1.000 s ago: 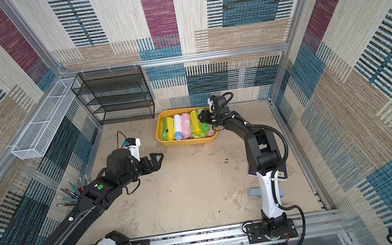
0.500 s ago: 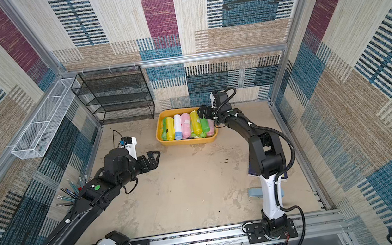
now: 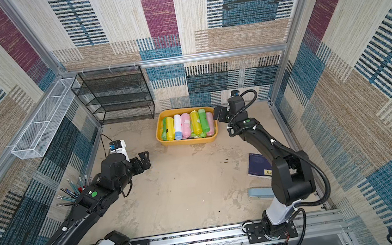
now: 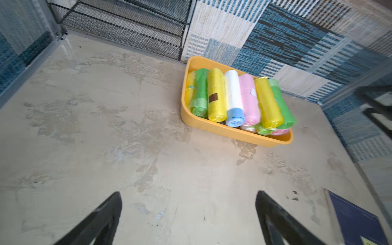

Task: Put the roll of trash bags into the storage box
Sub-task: Place the roll of trash bags in the storage box, then reset both arms

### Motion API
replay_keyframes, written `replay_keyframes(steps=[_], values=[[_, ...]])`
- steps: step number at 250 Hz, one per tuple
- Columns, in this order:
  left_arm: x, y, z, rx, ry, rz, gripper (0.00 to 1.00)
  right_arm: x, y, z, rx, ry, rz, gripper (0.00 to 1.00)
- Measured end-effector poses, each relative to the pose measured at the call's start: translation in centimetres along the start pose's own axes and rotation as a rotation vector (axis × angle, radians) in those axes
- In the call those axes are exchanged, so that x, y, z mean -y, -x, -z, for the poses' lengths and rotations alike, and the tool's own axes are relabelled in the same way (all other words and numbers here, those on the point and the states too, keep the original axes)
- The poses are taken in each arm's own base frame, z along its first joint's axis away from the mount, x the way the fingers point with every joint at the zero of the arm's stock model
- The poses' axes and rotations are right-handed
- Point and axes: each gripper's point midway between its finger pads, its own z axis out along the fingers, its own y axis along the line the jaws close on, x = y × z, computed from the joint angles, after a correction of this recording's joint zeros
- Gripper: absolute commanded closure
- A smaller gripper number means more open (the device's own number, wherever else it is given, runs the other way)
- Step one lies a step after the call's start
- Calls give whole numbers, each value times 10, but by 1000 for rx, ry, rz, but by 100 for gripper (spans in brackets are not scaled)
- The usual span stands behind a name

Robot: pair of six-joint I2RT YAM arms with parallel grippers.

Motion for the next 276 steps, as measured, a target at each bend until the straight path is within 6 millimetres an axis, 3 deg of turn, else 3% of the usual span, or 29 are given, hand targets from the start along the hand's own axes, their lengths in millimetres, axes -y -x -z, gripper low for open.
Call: replay_keyframes(steps=[62, 121, 158, 202, 242, 276], values=[[-62, -22, -36, 5, 254, -82, 1, 42, -8, 47, 131, -89, -15, 1], [-134, -39, -45, 53, 442, -79, 1, 65, -26, 53, 149, -144, 5, 1], [-167, -44, -50, 71, 512, -28, 1, 79, -38, 61, 176, -173, 15, 1], [-182, -51, -73, 46, 523, -9, 1, 88, -47, 66, 225, -178, 25, 1], [-189, -73, -94, -3, 490, -37, 1, 95, -49, 67, 260, -198, 33, 1], [-182, -62, -103, 62, 442, -68, 1, 104, -58, 69, 270, -226, 45, 1]])
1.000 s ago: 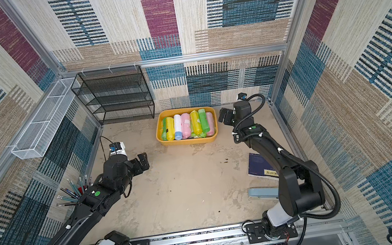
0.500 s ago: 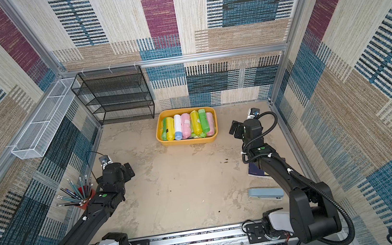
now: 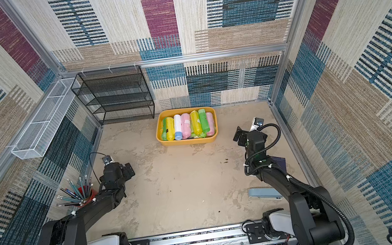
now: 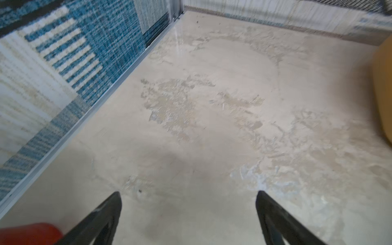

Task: Put the roll of trash bags into the storage box
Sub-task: Reset both arms

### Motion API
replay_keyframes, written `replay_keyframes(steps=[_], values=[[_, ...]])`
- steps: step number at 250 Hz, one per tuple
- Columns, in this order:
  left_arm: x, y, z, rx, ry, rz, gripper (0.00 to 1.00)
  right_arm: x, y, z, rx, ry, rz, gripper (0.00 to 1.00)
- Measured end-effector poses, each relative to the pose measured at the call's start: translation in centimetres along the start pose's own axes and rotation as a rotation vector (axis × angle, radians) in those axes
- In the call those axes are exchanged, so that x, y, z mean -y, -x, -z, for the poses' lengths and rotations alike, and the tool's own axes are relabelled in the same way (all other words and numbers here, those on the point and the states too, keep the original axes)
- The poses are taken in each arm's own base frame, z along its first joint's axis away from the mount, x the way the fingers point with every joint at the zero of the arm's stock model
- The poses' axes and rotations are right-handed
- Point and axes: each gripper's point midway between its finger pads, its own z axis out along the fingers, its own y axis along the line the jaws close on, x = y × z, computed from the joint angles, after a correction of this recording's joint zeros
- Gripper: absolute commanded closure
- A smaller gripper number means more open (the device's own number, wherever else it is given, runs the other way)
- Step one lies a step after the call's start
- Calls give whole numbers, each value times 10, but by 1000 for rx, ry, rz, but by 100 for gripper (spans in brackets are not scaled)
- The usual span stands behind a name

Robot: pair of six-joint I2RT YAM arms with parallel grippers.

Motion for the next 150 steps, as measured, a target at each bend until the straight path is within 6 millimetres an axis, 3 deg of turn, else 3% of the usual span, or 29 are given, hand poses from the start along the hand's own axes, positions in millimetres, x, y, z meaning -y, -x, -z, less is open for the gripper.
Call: replay_keyframes(steps=[67, 104, 133, 150], values=[[11, 20, -5, 119, -52, -43, 1, 20, -10, 12, 69, -49, 12, 1], [13, -5, -15, 98, -85, -91, 1, 38, -21, 23, 115, -101, 19, 1], [25, 14, -19, 154, -130, -89, 1, 51, -21, 30, 162, -148, 21, 1], [30, 10, -28, 132, -144, -108, 1, 55, -21, 32, 182, -165, 23, 1]])
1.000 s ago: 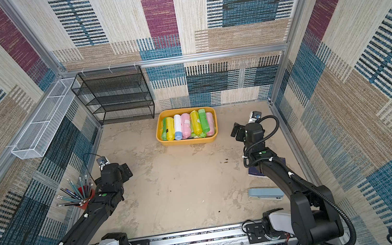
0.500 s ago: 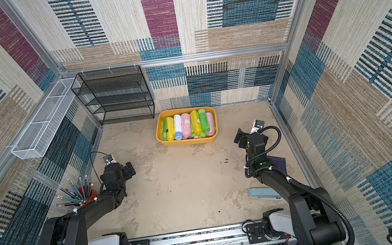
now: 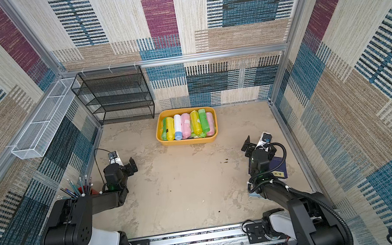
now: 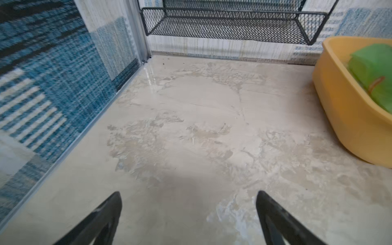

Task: Put the roll of trash bags into the storage box
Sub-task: Reset both arms

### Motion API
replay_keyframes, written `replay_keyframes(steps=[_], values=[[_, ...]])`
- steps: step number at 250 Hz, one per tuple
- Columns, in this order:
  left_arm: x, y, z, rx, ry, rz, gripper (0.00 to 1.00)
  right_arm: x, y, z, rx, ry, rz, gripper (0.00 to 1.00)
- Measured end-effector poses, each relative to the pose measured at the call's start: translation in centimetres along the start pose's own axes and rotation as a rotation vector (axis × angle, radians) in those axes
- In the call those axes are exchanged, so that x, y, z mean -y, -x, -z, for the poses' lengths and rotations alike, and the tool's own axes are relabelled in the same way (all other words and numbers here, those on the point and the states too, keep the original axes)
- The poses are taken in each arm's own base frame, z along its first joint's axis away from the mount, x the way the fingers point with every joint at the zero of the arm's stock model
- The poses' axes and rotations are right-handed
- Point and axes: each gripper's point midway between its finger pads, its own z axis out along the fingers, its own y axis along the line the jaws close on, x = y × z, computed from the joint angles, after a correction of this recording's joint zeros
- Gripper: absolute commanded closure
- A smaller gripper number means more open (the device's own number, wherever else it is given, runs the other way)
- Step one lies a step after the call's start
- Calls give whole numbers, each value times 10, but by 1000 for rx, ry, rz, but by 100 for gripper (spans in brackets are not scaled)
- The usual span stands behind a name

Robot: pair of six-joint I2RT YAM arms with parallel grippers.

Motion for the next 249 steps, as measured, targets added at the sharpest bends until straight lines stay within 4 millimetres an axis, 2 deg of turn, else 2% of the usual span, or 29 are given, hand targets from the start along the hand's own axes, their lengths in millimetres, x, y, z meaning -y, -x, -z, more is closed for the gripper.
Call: replay_keyframes(steps=[11, 29, 53, 100, 138, 202, 233, 249], values=[[2, -3, -2, -26, -13, -7, 2, 3, -2, 0, 6, -10, 3, 1], [4, 6, -4, 10, -20, 1, 1, 7, -8, 0, 5, -24, 8, 1], [5, 2, -4, -10, -31, -2, 1, 10, -18, -1, -7, -39, 25, 1], [5, 4, -4, 1, -33, 1, 2, 11, -22, -8, 2, -52, 44, 1], [5, 5, -4, 5, -33, 1, 1, 11, -16, -16, 17, -84, 60, 1], [5, 5, -4, 6, -35, 2, 1, 21, -12, -17, 50, -125, 77, 1], [5, 5, -4, 6, -35, 2, 2, 30, -16, -22, 51, -150, 88, 1], [5, 5, -4, 6, -35, 2, 2, 32, -10, -26, 65, -161, 79, 1]])
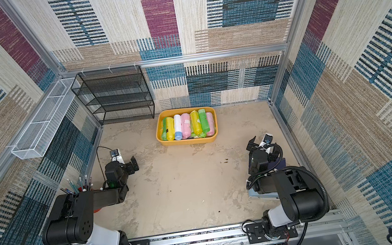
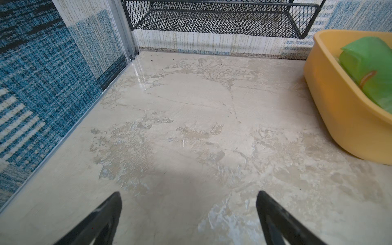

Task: Put the roll of trash bags into the storage box
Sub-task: Reset both arms

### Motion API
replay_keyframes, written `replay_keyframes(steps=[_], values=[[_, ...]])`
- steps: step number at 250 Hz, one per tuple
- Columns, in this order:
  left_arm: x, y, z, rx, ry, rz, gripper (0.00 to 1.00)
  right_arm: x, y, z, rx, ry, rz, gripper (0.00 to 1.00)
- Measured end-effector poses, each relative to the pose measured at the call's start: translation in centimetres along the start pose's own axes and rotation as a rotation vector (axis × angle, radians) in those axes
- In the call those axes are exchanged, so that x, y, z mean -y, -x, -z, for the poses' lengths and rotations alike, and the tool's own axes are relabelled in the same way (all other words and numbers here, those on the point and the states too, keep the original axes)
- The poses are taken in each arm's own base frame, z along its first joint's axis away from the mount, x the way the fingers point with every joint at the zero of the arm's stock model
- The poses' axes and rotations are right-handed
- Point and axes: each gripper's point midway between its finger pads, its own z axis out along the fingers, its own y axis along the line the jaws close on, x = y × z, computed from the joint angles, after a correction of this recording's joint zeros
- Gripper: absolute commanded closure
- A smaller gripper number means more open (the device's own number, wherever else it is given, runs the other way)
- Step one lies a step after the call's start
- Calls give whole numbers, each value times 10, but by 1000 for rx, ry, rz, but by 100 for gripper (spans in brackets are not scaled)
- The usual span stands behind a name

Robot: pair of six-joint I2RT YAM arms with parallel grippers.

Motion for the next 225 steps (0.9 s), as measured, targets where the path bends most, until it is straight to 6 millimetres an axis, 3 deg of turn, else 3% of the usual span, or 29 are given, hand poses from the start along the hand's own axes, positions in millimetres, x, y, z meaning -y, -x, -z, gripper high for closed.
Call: replay_keyframes(steps=[99, 151, 197, 225], values=[[9, -1, 0, -4, -51, -11, 2, -21, -4, 0, -13, 133, 28, 1], [10, -1, 0, -5, -57, -11, 1, -45, -9, 3, -18, 289, 75, 1], [12, -1, 0, -6, -72, -12, 2, -49, -9, 4, -17, 341, 77, 1], [12, -1, 0, -6, -72, -12, 1, -46, -21, 13, -23, 384, 80, 1]])
